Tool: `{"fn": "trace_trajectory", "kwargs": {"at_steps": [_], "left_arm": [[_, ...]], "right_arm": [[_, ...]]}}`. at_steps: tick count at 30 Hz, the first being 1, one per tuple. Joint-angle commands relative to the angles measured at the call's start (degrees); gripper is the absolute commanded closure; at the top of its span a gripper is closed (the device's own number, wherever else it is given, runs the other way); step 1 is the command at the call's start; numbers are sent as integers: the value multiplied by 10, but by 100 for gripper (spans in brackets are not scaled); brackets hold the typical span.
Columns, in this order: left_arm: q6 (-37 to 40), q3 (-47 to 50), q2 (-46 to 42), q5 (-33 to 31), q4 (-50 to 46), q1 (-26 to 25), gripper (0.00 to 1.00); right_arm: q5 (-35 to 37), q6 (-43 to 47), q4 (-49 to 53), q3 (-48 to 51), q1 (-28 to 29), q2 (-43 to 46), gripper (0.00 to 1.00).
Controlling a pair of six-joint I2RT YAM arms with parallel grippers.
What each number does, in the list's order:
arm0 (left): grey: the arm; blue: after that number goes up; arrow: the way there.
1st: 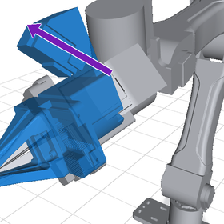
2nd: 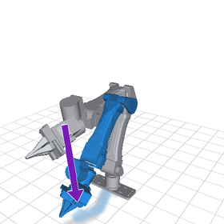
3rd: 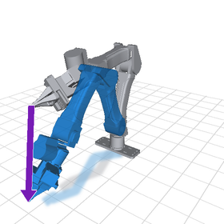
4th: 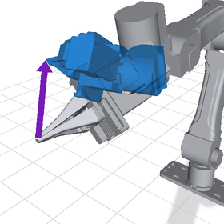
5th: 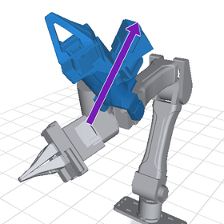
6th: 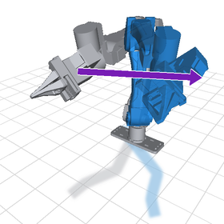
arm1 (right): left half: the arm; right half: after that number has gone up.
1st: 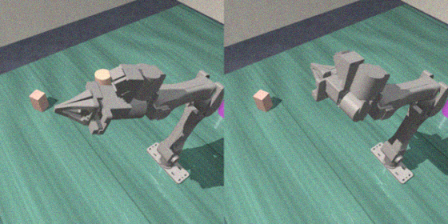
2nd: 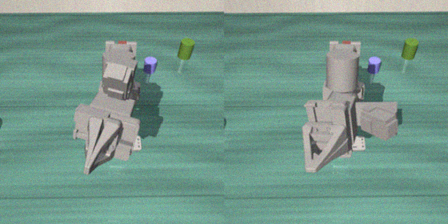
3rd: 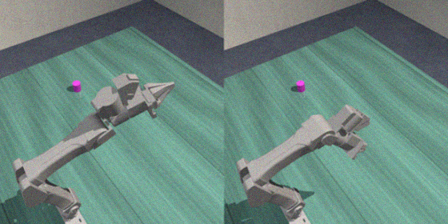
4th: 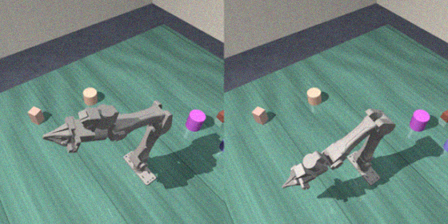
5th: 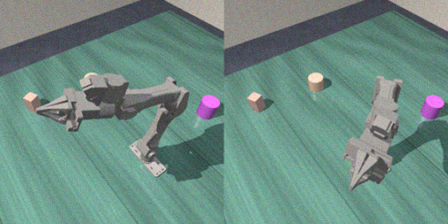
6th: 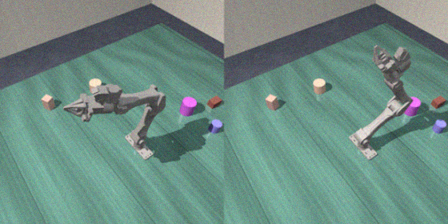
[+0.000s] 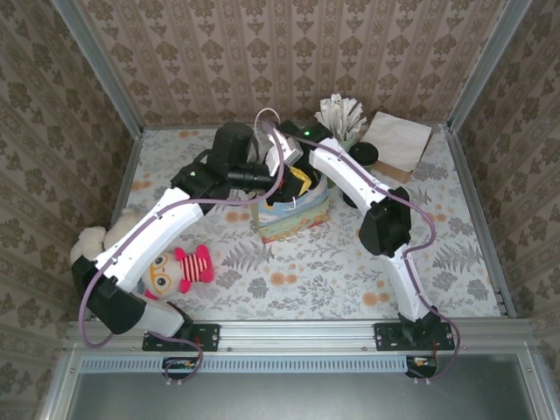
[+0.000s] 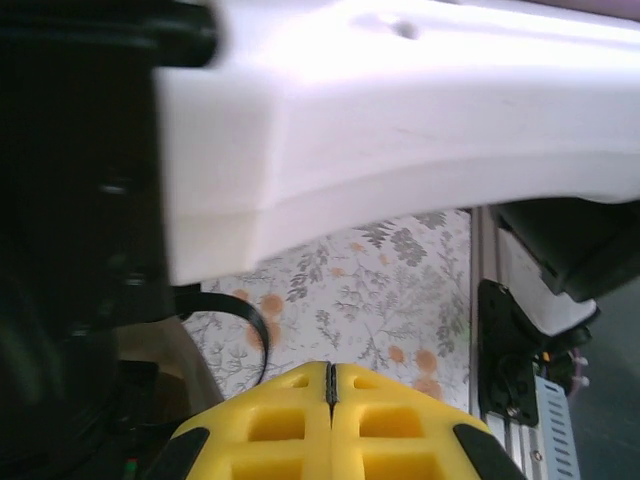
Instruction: Pack the takeout coffee
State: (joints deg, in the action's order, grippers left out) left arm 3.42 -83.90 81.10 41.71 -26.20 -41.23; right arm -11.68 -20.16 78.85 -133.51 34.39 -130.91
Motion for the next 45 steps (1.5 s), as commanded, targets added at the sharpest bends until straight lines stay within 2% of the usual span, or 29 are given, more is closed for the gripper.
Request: {"fn": "trace_trajectory", "kwargs": {"at_steps": [1, 2, 3, 4, 6, 10, 13, 16, 19, 21, 24, 27, 32, 34, 38, 41, 45], "left_arm": [[53, 21, -36, 66, -12, -2, 100], [53, 26, -43, 55, -9, -2, 100], [49, 29, -50, 32, -9, -1, 80], [37, 33, -58, -5, -7, 1, 45], [2, 45, -76, -99, 6, 3, 26], [-90, 55, -113, -237, 5, 5, 13], [-178, 32, -115, -317, -68, 8, 10], [-237, 8, -98, -332, -141, 8, 10], [-264, 16, -87, -268, -121, 6, 9], [-265, 1, -68, -242, -123, 4, 10], [-261, -22, -40, -258, -144, 4, 14], [-244, -27, -24, -243, -118, 3, 38], [-152, -23, -24, -200, -64, -24, 89], [-93, -18, -32, -169, -57, -41, 98], [3, 9, -51, -112, -50, -62, 100], [31, 20, -63, -95, -45, -62, 100], [45, 34, -75, -103, -43, -57, 100]], "right_arm": [[14, -18, 10, 10, 3, -12, 76], [14, -18, 11, 11, 4, -15, 76], [14, -18, 11, 11, 3, -17, 76], [13, -20, 10, 11, 3, -17, 76], [10, -21, 7, 11, 3, -16, 76], [15, -21, 5, 12, 3, -10, 76], [17, -21, 2, 15, 4, -6, 76], [15, -22, -4, 20, 4, -4, 76], [15, -18, -9, 22, 4, -2, 76], [16, -17, -9, 23, 5, -2, 76], [18, -16, -13, 25, 6, 0, 76], [18, -18, -19, 25, 8, 0, 76], [16, -23, -18, 27, 9, -1, 77], [16, -25, -16, 30, 9, -3, 77], [22, -28, -19, 46, 9, -6, 77], [27, -33, -27, 62, 9, -5, 77], [42, -34, -34, 88, 11, 5, 77]]}}
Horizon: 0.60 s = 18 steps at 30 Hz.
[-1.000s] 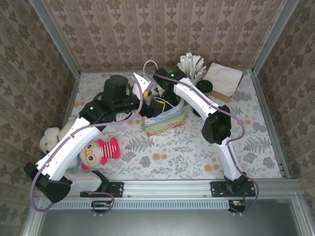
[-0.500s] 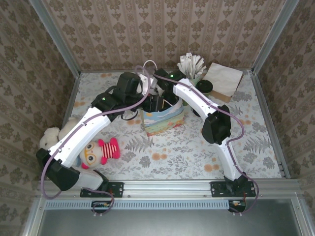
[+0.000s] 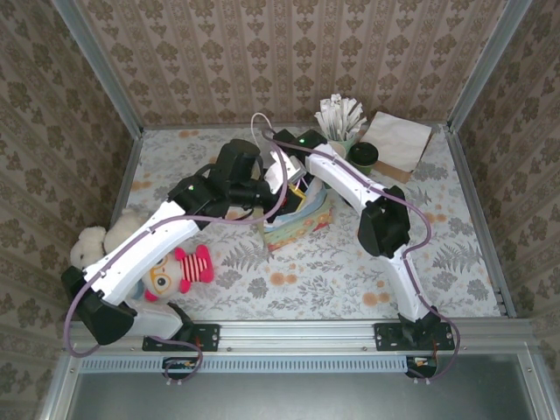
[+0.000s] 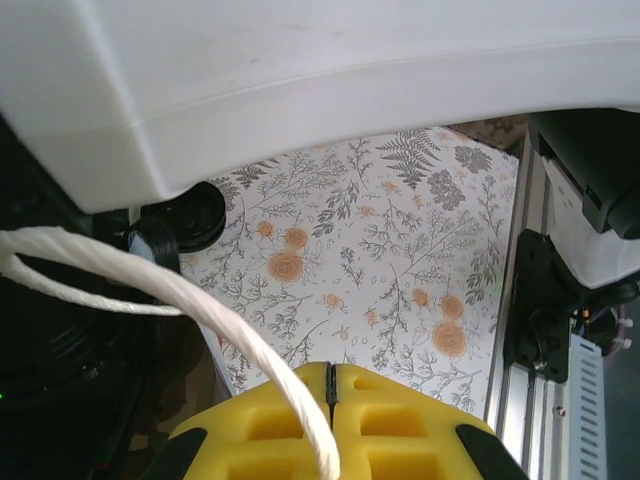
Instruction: Pack the takeout coffee
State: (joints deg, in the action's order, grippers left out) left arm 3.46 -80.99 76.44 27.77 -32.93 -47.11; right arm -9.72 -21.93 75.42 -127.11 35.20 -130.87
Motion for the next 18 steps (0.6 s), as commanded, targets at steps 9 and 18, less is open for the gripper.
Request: {"fn": "trace_trajectory", "kwargs": {"at_steps": [9, 18], "left_arm": [[21, 16, -25, 5, 36, 14, 58], [-146, 106, -124, 44, 180, 194, 0]], "right_arm": [[28, -23, -26, 62, 22, 81, 77], [32, -23, -103, 138, 26, 131, 78]]}}
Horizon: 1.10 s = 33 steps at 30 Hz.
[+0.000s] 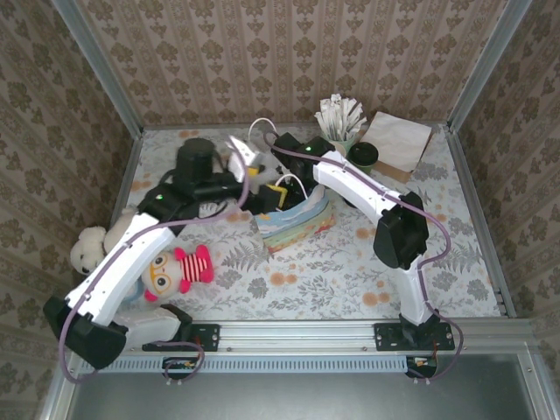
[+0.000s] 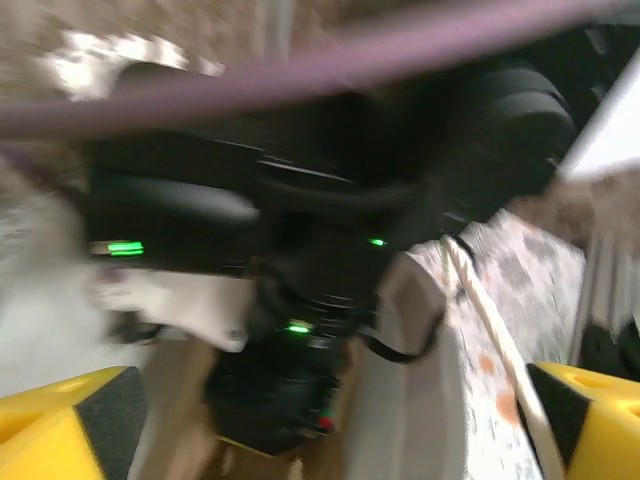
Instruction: Pack the takeout coffee
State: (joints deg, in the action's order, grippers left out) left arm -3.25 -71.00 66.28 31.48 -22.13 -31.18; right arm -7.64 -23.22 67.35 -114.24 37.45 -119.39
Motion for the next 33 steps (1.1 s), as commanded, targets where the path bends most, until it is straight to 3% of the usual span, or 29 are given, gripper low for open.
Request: {"fn": "trace_trajectory", "kwargs": {"at_steps": [1, 3, 6, 8, 10, 16, 18, 22, 26, 33], "left_arm": [[-107, -2, -13, -26, 61, 46, 0], [-135, -41, 29, -74, -6, 71, 8], [-110, -95, 92, -91, -87, 54, 18], [-87, -114, 121, -194, -126, 14, 18], [-83, -129, 148, -262, -154, 5, 20], [-45, -136, 188, -253, -161, 5, 29], [-33, -137, 191, -257, -165, 7, 39], [-19, -130, 186, -232, -148, 12, 70], [-20, -124, 184, -191, -120, 11, 89], [-74, -110, 172, -183, -74, 24, 93]], "right_arm": [[11, -9, -21, 9, 3, 14, 79], [13, -9, -21, 13, 4, 12, 79], [16, -12, -23, 18, 5, 12, 79], [17, -13, -27, 21, 6, 13, 79], [17, -15, -30, 26, 6, 16, 79], [17, -16, -32, 33, 6, 17, 79], [15, -13, -35, 38, 6, 20, 79], [5, -6, -51, 57, 7, 37, 79], [45, -6, -33, 60, 15, 30, 79], [59, -12, -37, 96, 25, 15, 79]]}}
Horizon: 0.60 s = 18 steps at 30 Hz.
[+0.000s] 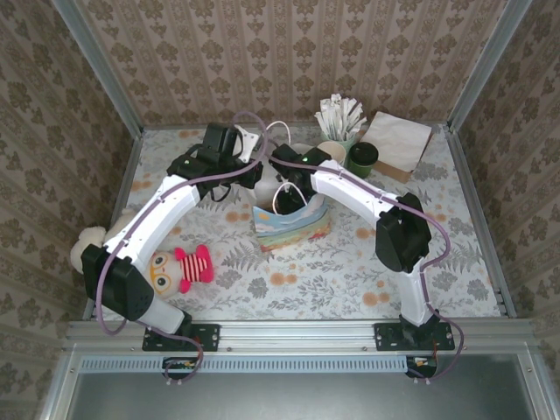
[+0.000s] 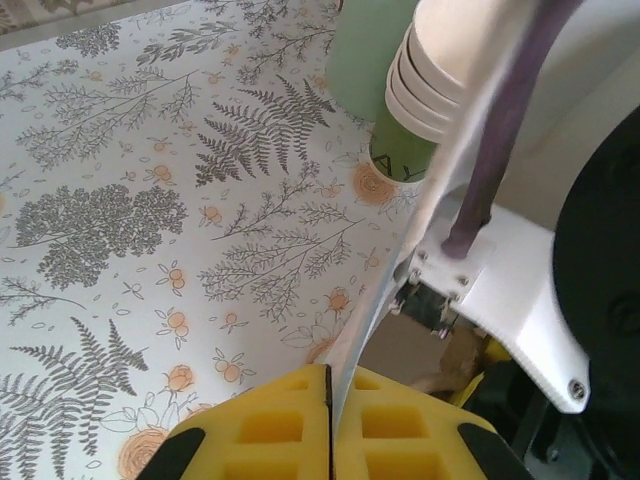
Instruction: Pack the takeout coffee
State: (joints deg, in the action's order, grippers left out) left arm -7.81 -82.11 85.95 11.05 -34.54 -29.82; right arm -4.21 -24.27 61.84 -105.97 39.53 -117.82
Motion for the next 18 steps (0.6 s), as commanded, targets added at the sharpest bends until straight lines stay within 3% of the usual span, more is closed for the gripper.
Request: {"fn": "trace_trajectory", "kwargs": {"at_steps": [1, 6, 12, 18], "left_arm": [[-32, 3, -27, 23, 54, 11, 93], [-53, 7, -32, 51, 63, 11, 93], [-59, 10, -31, 66, 65, 11, 91], [-23, -24, -8, 72, 19, 8, 92]], "right_arm": [[26, -2, 25, 13, 5, -3, 79], [38, -25, 41, 6, 5, -3, 68], [43, -66, -21, 23, 10, 1, 53], [20, 2, -75, 33, 16, 49, 36]]}}
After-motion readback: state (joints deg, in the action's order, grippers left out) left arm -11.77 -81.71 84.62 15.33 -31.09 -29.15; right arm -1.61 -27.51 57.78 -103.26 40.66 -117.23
